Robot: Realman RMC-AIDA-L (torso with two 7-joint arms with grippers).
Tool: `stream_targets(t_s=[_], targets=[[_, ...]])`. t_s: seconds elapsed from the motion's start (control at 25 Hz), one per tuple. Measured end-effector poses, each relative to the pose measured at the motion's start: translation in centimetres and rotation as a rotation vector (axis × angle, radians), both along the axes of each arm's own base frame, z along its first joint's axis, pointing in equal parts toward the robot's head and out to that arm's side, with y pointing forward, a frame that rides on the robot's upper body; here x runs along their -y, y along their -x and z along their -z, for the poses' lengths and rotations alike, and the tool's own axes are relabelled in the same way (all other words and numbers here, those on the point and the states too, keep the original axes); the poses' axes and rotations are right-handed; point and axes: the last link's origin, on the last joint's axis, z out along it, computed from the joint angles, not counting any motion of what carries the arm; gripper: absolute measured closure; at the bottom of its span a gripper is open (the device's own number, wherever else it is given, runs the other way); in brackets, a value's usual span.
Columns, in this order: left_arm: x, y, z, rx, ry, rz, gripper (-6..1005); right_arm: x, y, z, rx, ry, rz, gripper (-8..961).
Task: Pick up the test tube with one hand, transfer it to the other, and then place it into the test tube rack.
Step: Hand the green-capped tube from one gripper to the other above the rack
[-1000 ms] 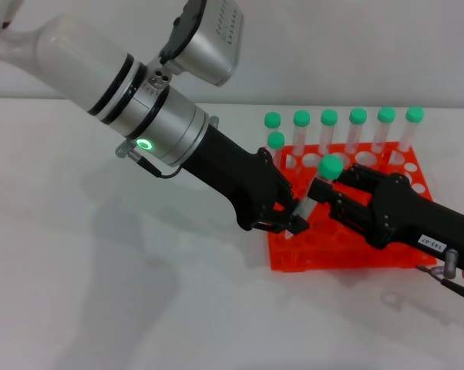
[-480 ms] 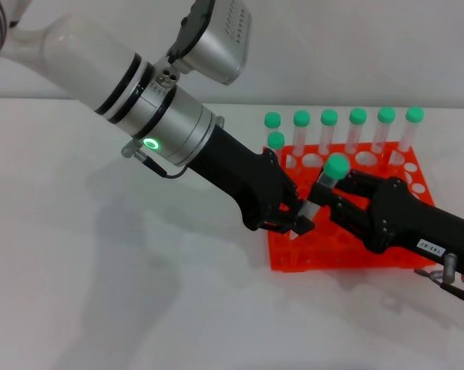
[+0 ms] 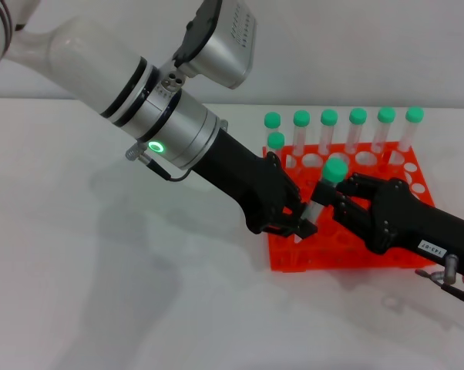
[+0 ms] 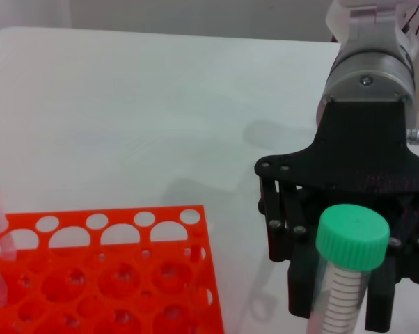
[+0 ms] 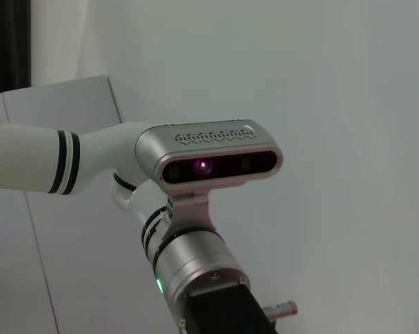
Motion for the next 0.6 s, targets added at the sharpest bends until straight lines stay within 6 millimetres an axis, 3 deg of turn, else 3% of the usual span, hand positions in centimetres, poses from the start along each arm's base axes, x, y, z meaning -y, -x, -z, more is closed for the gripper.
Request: stream_targets(t_s=[0.36,0.6], targets=[[-0.49,0.26,-0.66,0.004,-0.034,-0.051,789,-0.11,0.05,-0.12,-0.006,-0.006,0.002,737],[-0.58,0.38,-0.90,0.011,-0.043,-0.073,530,-0.06,0.04,-0.08,-0.004,-0.003,0.001,743]])
